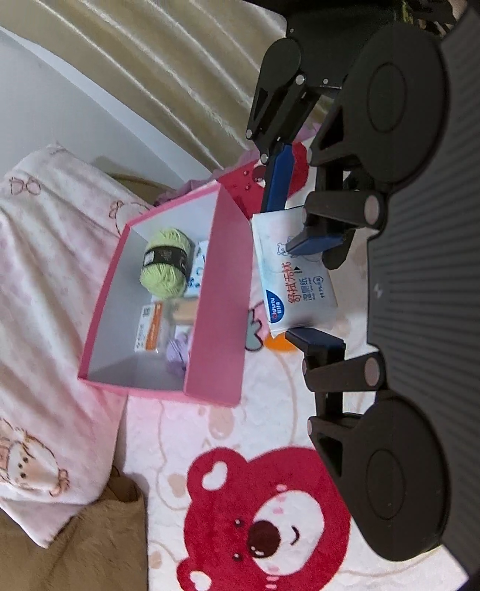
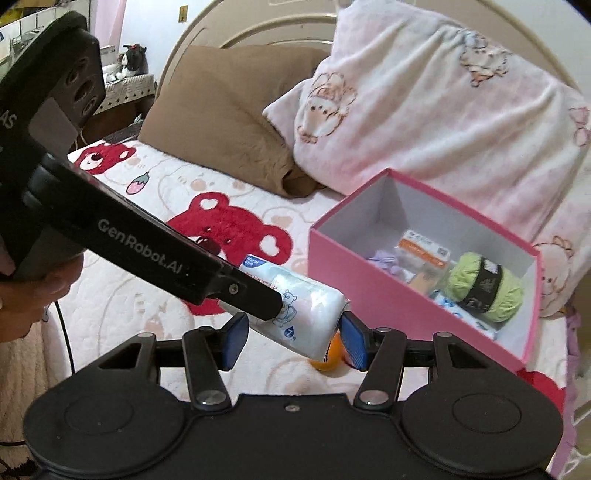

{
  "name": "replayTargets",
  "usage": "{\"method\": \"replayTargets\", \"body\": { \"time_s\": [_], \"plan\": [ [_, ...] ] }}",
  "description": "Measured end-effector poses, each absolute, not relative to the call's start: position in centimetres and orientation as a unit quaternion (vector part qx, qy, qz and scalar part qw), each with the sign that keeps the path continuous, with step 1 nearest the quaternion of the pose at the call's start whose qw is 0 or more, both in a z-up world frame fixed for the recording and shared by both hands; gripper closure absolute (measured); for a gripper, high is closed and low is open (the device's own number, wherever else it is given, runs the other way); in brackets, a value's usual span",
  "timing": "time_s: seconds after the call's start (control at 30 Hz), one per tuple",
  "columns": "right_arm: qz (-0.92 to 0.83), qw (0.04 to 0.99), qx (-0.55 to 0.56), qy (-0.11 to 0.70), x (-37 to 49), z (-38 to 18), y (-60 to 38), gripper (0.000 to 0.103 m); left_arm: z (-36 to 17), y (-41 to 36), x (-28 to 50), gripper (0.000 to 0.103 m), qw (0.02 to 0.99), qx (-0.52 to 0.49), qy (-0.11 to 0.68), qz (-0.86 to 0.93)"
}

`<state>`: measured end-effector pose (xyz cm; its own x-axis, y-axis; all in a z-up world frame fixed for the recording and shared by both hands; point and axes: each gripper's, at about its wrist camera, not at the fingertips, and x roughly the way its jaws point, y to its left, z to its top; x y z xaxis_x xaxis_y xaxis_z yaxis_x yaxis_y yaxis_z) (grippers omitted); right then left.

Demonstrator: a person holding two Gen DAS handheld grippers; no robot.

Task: Organize objects
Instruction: 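Close the right tool on the white wipe pack and lift it, then carry the wipe pack into the pink box and open the right tool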

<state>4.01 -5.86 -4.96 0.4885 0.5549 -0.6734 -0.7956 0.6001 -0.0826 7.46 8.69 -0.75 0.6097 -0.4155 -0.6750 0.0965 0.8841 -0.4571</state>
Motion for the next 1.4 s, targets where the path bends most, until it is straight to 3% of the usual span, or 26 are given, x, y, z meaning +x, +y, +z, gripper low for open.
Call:
{"method": "replayTargets", "body": {
  "time_s": [0.5,0.9,1.17,1.4],
  "plan": [
    [0.353,0.861,-0.207,0.303,11.0,-0.6,-10.5,0.044,4.2,2.4,16.0,0.062,0.876,-0.163,0.417,-0.180],
    [0.294,0.822,-0.207,0.441,24.1,-6.1,-9.7,0.046,-4.9,0.8,29.1,0.062,0.810,-0.229,0.511,-0.172],
    [0.267,0.793,-0.193,0.513,27.6,-9.1,-9.1,0.047,-8.0,0.4,31.4,0.063,0.790,-0.242,0.540,-0.162],
    [0.244,0.795,-0.192,0.522,28.3,-10.3,-9.2,0.045,-9.4,0.0,32.3,0.060,0.796,-0.248,0.537,-0.133]
  ]
}}
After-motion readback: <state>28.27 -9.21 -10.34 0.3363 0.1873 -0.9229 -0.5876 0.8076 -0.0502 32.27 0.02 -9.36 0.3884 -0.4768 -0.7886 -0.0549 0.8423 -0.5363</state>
